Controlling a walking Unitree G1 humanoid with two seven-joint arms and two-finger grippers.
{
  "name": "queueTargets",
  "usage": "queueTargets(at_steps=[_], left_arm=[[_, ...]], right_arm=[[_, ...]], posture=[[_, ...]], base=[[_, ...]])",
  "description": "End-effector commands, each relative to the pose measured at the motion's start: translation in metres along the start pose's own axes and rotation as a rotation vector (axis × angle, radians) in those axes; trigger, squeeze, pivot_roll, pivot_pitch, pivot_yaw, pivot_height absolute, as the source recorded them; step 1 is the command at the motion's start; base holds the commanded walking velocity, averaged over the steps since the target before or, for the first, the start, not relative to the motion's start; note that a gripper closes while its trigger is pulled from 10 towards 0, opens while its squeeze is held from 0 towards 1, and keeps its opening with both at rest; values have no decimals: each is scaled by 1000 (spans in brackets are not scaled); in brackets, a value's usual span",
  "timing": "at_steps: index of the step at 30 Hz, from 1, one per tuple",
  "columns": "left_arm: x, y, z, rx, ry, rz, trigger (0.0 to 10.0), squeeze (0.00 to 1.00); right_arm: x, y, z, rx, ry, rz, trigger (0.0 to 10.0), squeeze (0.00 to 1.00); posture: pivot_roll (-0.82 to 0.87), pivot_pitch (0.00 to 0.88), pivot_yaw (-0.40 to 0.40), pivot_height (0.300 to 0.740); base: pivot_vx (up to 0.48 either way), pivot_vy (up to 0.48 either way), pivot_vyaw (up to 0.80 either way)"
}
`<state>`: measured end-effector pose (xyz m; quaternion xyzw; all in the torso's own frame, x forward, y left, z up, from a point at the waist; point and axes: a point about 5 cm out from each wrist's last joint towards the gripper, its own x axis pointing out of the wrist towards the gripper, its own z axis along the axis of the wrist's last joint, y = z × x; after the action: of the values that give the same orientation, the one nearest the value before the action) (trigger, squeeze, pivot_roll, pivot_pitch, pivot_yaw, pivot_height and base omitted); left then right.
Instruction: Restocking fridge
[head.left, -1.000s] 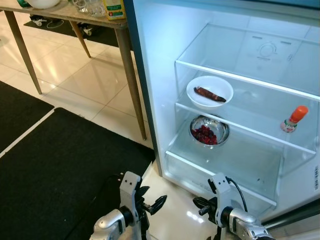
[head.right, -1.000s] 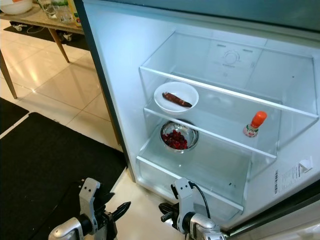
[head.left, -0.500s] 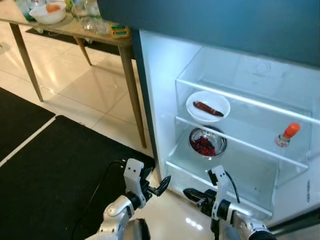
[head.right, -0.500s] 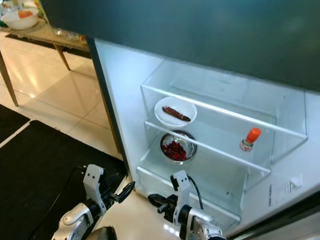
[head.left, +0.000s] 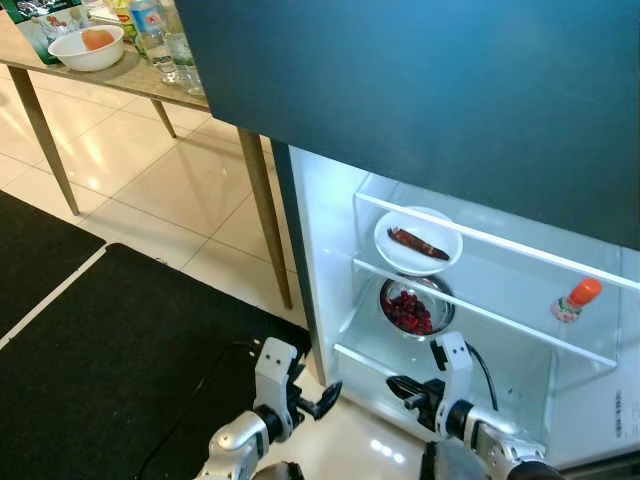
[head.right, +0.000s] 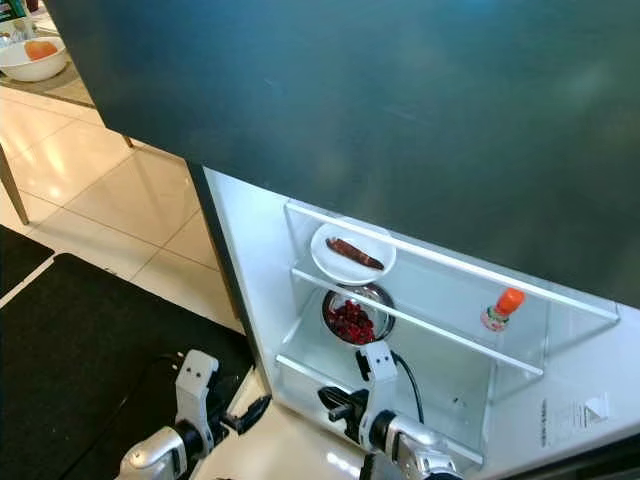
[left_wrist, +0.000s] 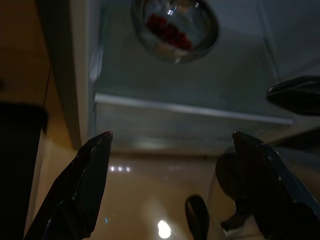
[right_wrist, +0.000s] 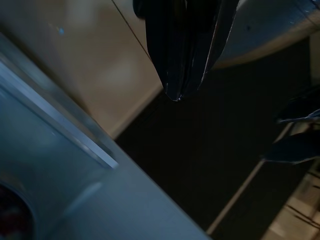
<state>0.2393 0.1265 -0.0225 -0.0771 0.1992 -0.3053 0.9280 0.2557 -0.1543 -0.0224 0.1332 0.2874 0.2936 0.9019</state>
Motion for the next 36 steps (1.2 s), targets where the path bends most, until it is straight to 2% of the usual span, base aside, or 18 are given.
queueTargets(at_steps=[1, 11, 15, 19, 21, 25, 26, 30, 33, 36], left_arm=[[-6, -1, -13, -24, 51, 12, 10000, 0], [-24, 8, -37, -74, 153, 91, 10000, 0], [-31, 10, -47, -95, 190, 130, 10000, 0], [-38, 11, -55, -127, 221, 166, 10000, 0], [-49, 12, -68, -158, 275, 208, 10000, 0], [-57, 13, -76, -191, 303, 245, 10000, 0], [-66, 14, -85, -226, 332, 285, 10000, 0], [-82, 14, -101, -290, 393, 362, 10000, 0], [-92, 14, -109, -332, 419, 420, 10000, 0], [-96, 14, -112, -346, 431, 440, 10000, 0]], right_arm=[[-6, -3, -16, 10, 65, -40, 10000, 0], [-17, -11, -29, 69, 88, -83, 10000, 0], [-22, -17, -34, 61, 131, -154, 10000, 0], [-25, -21, -38, 58, 159, -215, 10000, 0], [-28, -22, -40, 90, 147, -216, 10000, 0], [-29, -21, -41, 130, 122, -192, 10000, 0], [-30, -20, -45, 141, 130, -177, 10000, 0], [-34, -20, -54, 162, 159, -208, 10000, 0], [-37, -20, -61, 174, 181, -228, 10000, 0], [-38, -19, -63, 178, 188, -229, 10000, 0]], posture=[[-55, 80, 23, 631], [-55, 73, 19, 676], [-54, 73, 17, 694], [-56, 71, 16, 694], [-58, 68, 16, 694], [-58, 68, 16, 699], [-60, 61, 11, 709], [-59, 45, 7, 734], [-58, 36, 5, 740], [-56, 30, 3, 740]], base=[[0, 0, 0], [0, 0, 0], [0, 0, 0], [0, 0, 0], [0, 0, 0], [0, 0, 0], [0, 0, 0], [0, 0, 0], [0, 0, 0], [0, 0, 0]])
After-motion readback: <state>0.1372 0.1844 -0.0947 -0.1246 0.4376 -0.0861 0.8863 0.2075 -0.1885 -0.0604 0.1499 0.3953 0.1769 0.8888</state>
